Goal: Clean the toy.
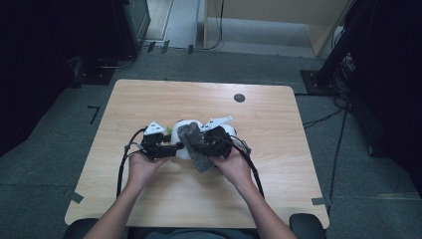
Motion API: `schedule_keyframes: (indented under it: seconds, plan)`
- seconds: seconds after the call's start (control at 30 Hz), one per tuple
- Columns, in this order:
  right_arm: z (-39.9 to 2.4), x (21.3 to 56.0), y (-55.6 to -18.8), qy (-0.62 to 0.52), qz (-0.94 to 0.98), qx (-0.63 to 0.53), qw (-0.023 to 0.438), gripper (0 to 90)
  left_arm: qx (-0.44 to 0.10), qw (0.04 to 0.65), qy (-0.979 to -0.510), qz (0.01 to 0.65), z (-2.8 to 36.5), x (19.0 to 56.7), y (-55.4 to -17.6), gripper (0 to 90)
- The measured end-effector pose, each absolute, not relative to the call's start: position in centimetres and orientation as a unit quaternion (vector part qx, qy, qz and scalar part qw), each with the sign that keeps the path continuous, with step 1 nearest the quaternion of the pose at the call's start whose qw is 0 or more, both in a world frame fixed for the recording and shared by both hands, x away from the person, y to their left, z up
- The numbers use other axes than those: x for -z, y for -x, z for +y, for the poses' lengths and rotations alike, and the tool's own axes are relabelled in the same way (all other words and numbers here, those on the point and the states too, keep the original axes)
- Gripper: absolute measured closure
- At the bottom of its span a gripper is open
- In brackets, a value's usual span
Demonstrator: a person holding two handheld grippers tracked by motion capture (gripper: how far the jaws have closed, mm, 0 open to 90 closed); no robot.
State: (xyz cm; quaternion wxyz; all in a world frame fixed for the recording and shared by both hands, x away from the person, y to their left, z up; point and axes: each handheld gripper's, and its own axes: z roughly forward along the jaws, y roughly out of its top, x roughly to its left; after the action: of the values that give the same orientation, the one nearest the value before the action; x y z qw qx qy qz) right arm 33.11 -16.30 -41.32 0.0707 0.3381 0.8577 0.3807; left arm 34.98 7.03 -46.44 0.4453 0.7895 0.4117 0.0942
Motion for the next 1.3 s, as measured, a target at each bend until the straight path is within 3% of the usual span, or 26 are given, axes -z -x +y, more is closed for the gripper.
schedule_keyframes:
  seconds: [0.93, 1.3]
  plan:
    - [-26.7, 41.2, -30.5, -0.398, 0.830, -0.370, 0.122, 74.0, -0.087, 0.449, -0.787, 0.414, 7.1, 46.6, -35.0, 43.1]
    - [-24.3, 38.4, -29.9, -0.377, 0.826, -0.404, 0.106, 74.9, -0.082, 0.451, -0.782, 0.421, 7.1, 46.5, -34.9, 42.2]
